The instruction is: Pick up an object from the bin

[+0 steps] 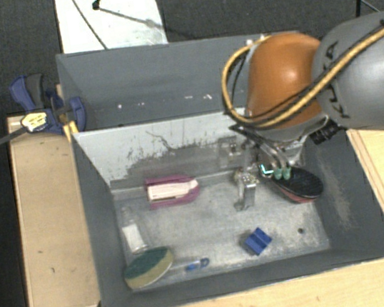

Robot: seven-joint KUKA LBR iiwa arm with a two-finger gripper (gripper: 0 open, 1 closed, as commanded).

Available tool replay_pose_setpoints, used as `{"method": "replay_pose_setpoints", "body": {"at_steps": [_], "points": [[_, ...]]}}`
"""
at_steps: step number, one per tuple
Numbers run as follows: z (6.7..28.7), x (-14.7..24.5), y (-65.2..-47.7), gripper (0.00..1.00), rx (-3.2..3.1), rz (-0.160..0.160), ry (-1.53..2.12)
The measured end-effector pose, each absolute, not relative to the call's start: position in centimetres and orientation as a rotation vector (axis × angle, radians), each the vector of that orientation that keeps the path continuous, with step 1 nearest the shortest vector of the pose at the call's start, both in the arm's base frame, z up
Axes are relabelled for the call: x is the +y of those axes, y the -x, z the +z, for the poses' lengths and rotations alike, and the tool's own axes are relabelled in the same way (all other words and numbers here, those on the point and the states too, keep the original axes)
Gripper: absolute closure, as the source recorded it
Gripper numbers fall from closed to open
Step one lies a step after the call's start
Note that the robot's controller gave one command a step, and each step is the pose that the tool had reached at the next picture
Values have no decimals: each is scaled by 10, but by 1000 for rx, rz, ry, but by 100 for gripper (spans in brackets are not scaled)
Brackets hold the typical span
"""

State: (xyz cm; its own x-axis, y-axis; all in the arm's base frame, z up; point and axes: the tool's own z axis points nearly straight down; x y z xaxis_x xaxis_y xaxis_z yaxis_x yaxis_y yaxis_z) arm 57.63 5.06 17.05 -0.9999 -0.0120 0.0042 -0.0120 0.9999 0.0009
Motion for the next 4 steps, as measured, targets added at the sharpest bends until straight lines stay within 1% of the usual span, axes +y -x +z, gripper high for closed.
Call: {"method": "replay_pose_setpoints", "body": {"at_steps": [1,2,3,4], "points": [[171,-46,-541,0,-3141,4,16],[113,-40,-520,0,-3136,-1,-95],[69,9,-487,0,-3133,-3,-278],[71,7,-487,100,-3133,-2,-271]]}}
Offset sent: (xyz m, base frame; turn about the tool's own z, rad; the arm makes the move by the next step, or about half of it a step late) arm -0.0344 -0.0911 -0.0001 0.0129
